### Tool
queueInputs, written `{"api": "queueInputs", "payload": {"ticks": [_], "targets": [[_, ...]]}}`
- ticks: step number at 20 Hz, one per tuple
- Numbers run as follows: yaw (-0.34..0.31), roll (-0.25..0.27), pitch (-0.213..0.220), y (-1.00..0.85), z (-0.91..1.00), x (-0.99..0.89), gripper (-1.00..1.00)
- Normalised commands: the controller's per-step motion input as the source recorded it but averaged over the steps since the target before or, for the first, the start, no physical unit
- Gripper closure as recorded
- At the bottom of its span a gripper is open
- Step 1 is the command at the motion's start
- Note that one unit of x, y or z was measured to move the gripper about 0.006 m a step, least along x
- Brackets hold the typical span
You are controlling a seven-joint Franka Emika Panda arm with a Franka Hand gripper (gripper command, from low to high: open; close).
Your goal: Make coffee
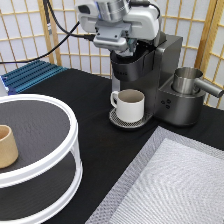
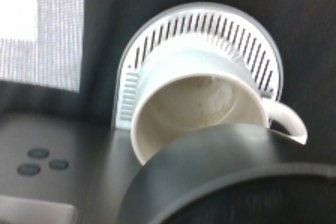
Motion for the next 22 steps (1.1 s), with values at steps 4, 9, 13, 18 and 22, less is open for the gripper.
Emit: {"api": "queueInputs", "payload": {"ticks": [4, 9, 13, 18, 22], "targets": [[0.0, -0.193, 0.0, 0.2, 0.19, 0.01, -1.0], [0.0, -0.146, 0.0, 0.04, 0.21, -0.04, -1.0], [-0.024, -0.026, -0.03, -0.62, 0.29, -0.07, -1.0], [-0.035, 0.002, -0.081, -0.89, 0.33, -0.06, -1.0], [-0.043, -0.039, -0.061, -0.05, 0.93, -0.08, -1.0]]}}
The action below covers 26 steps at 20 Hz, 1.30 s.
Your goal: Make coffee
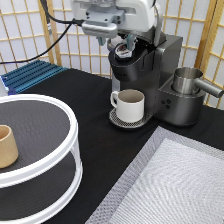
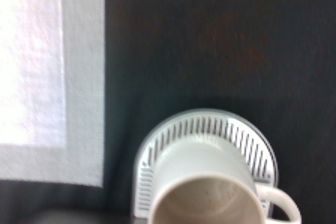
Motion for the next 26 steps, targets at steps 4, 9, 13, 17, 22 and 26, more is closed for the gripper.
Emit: {"api": "queueInputs", "payload": {"ticks": [4, 9, 13, 17, 22, 26], "targets": [[-0.042, -0.102, -0.035, 0.71, 1.0, 0.07, -1.0], [-0.045, -0.141, -0.001, 0.99, 0.98, 0.19, -1.0], [-0.031, -0.137, 0.051, 0.94, 0.63, 0.29, -1.0], [-0.061, -0.173, 0.085, 0.75, 0.23, 0.19, -1.0], [-0.025, -0.212, 0.153, 0.45, 0.02, 0.3, -1.0], [-0.028, -0.209, 0.181, 0.1, 0.0, 0.44, -1.0]]}}
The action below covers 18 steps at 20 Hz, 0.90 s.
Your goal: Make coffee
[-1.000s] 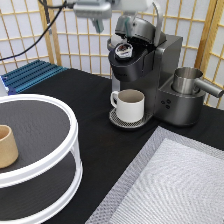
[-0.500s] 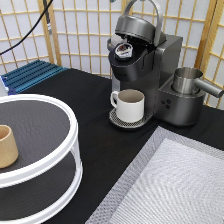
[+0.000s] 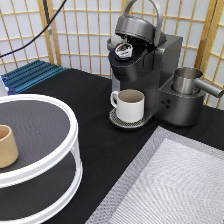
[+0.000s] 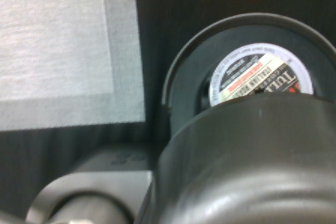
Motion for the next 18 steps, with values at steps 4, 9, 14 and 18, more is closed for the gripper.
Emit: {"api": "queueInputs", "payload": {"ticks": [4, 9, 14, 18], "targets": [[-0.003, -0.147, 0.165, -0.04, 0.0, 0.54, -1.0], [0.0, -0.109, 0.135, -0.17, -0.19, 0.47, -1.0], [0.0, -0.035, 0.128, -0.36, -0.16, 0.49, -1.0], [0.0, 0.0, 0.137, -0.58, -0.38, 0.46, -1.0]]}}
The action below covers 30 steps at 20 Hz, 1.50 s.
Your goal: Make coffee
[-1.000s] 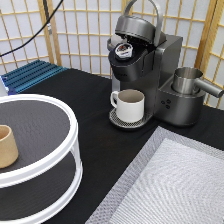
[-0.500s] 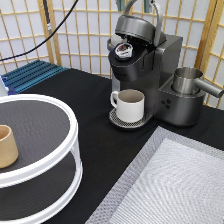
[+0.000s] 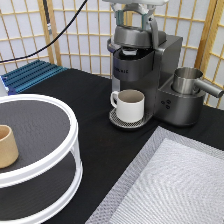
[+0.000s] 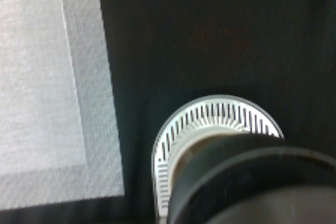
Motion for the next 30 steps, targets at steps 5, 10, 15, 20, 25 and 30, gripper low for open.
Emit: {"api": "queueInputs", "payload": {"ticks": [5, 10, 15, 20, 25, 30], "targets": [[-0.003, 0.0, 0.125, -0.27, -0.36, 0.61, -1.0], [-0.002, 0.032, 0.12, -0.27, 0.44, 0.33, -1.0], [-0.046, 0.086, 0.085, -0.59, 1.0, 0.08, -1.0], [-0.055, 0.074, 0.051, -0.18, 0.94, -0.34, -1.0], [-0.002, -0.085, 0.003, 0.84, 0.21, -0.28, -1.0], [0.0, -0.179, 0.007, 0.9, 0.19, -0.17, -1.0]]}}
